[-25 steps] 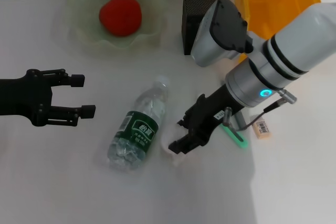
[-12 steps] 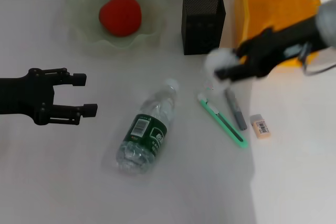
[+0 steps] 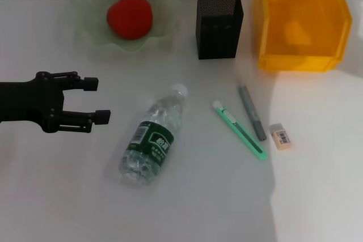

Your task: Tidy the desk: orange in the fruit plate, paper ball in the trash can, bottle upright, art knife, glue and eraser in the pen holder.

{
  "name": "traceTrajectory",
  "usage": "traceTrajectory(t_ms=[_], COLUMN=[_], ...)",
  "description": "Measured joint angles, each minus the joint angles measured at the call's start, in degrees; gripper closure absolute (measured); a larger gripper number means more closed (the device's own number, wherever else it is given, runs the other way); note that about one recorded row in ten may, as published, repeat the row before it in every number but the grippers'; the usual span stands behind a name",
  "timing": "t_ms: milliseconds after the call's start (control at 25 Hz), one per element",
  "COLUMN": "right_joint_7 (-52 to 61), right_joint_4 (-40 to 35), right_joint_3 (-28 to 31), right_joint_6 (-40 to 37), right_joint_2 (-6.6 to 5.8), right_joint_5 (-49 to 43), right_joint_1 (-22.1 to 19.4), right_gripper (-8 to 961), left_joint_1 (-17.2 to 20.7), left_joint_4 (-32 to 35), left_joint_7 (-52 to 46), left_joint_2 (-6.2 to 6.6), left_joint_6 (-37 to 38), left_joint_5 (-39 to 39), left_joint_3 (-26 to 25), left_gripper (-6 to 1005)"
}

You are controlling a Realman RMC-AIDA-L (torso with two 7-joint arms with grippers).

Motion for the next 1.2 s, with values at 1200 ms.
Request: traceTrajectory(t_ms=[1200], right_joint_7=[-33.8], right_joint_4=[14.1], right_joint_3=[2.2], right_joint_6=[-25.8], right_joint_2=[0.06], right_joint_5=[17.7], right_joint_1=[-19.6], right_gripper=[230], left_joint_1=[-8.3], left_joint_4=[32.0], left_joint_7=[-50.0], left_joint_2=[-7.51], left_joint_6=[-2.2], left_joint_5=[16.4], left_joint_3=[7.9], left_gripper=[136])
